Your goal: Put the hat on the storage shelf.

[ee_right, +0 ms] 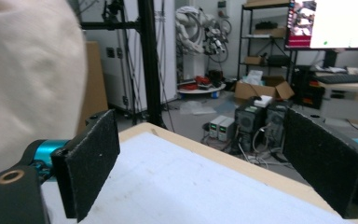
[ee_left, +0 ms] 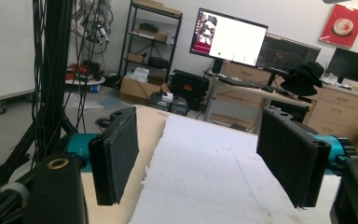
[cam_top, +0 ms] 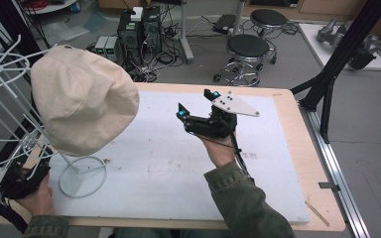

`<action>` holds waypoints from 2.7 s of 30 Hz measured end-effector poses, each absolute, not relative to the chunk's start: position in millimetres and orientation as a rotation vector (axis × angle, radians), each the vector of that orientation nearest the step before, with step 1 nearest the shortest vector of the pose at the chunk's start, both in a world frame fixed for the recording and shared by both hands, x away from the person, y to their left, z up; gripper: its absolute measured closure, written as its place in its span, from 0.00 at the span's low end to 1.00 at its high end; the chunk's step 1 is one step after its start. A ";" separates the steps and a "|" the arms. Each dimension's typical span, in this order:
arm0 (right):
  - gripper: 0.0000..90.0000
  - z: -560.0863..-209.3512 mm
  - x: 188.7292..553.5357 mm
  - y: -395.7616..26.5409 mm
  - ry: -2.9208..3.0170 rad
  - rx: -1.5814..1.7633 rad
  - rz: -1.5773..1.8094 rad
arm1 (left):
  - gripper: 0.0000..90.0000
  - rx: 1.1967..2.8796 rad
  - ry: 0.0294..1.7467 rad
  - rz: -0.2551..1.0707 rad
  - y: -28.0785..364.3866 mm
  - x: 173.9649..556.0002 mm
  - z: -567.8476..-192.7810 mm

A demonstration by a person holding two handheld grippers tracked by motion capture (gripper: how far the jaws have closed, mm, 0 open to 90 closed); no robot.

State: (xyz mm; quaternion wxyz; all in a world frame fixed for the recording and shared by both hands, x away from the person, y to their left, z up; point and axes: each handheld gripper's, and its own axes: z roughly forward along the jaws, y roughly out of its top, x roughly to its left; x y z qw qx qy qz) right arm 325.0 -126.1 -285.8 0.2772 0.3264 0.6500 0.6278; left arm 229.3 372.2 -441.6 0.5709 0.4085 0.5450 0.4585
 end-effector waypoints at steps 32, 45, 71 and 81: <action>0.12 -327.2 297.8 -229.6 1.602 1.122 1.511 | 0.33 0.954 1.282 1.059 369.7 226.0 -441.1; 0.12 -363.5 266.5 -250.9 1.441 1.209 1.370 | 0.33 0.953 1.279 1.064 369.7 218.5 -440.9; 0.12 -411.2 255.5 -271.8 1.416 1.380 1.268 | 0.33 0.977 1.266 1.050 366.2 220.4 -441.4; 0.12 -411.2 255.8 -272.4 1.400 1.390 1.272 | 0.33 0.976 1.264 1.049 365.1 221.4 -441.6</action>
